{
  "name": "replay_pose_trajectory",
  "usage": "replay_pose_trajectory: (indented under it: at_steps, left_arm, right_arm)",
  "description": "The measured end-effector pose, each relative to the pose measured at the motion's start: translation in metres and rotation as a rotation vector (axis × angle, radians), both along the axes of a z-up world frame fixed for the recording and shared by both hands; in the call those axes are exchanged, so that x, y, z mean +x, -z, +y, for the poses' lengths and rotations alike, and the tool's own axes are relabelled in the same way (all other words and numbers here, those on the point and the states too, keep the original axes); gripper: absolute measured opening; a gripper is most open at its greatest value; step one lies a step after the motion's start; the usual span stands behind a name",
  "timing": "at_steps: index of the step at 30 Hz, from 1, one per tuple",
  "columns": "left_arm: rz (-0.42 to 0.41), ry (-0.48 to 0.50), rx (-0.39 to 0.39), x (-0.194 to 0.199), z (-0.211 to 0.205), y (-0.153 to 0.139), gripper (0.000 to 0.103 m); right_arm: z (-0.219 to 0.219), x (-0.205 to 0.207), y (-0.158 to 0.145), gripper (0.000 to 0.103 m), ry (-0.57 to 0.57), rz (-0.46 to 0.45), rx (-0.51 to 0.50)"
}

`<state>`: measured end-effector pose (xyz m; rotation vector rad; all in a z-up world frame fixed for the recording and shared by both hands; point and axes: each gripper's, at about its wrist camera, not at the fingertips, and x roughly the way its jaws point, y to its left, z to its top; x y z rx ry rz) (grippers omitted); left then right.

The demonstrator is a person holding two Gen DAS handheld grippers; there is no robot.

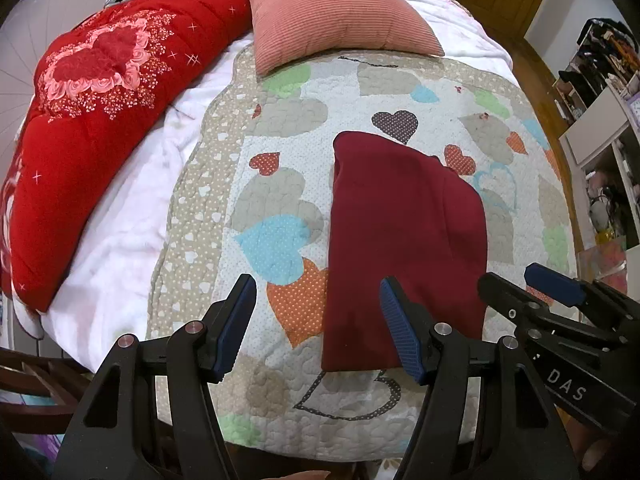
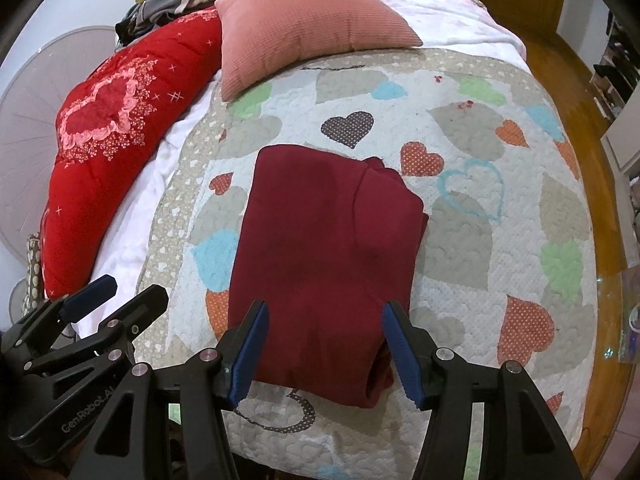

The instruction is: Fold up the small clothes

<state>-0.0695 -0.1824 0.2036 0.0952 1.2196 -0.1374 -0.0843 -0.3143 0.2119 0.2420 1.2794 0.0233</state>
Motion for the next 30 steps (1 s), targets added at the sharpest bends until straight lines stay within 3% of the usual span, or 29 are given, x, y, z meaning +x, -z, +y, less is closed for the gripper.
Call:
replay_pose_trajectory:
  at_steps: [30]
  left_arm:
    - [0.015,-0.001,0.001,-0.002,0.003,0.009,0.064]
  right_arm:
    - [0.003,0.002,0.011,0.059,0.010,0.023,-0.024]
